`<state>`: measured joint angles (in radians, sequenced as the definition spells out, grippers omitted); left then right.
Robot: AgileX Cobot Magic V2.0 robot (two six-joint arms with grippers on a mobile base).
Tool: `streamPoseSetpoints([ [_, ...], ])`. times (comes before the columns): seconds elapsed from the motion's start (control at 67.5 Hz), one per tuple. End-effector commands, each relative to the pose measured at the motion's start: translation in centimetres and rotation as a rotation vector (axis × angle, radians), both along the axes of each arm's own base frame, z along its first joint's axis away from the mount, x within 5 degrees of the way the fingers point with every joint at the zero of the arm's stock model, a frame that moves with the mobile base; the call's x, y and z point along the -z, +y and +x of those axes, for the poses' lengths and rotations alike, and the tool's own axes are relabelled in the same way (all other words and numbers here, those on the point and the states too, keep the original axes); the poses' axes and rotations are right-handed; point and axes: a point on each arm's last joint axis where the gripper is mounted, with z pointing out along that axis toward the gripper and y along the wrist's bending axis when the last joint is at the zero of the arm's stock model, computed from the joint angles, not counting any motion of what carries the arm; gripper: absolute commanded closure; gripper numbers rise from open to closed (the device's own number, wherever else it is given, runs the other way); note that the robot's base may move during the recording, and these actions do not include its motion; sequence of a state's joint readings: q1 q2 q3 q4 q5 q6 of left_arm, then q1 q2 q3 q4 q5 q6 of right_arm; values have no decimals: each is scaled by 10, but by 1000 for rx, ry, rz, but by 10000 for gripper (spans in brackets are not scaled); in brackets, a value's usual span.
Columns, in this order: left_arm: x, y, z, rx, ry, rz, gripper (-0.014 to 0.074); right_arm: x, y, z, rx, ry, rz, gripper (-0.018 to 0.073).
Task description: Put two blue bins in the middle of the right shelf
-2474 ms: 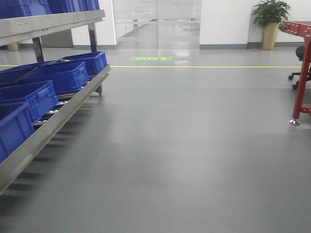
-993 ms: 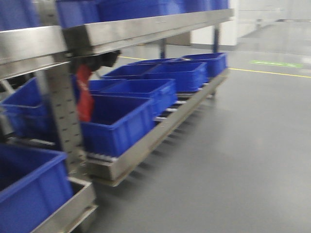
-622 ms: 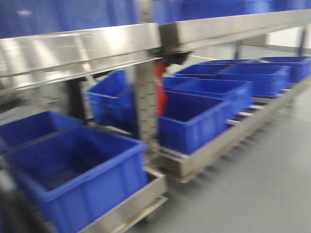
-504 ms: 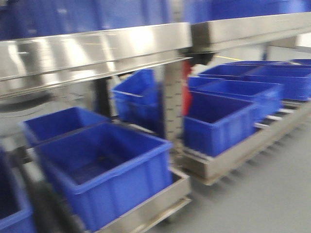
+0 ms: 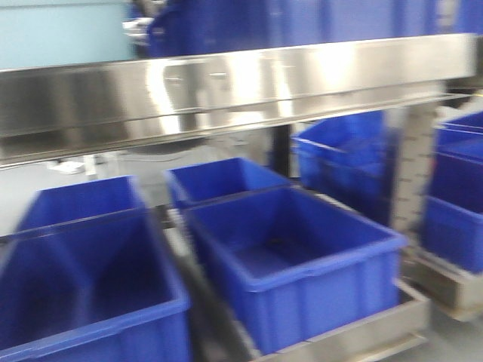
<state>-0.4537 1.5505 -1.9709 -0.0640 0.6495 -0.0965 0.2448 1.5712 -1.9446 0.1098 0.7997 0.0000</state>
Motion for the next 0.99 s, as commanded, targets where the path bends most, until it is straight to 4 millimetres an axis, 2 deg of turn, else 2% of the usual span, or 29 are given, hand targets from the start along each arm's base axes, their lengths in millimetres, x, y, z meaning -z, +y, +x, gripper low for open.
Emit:
streamPoseSetpoints([
  [0.0,-15,3,-7,3,-82,-46,707,-6,-3,-1,10,-51,-19,712],
  [0.978,-15,3,-7,3,-82,-46,707,-6,-3,-1,10,-51,-19,712],
])
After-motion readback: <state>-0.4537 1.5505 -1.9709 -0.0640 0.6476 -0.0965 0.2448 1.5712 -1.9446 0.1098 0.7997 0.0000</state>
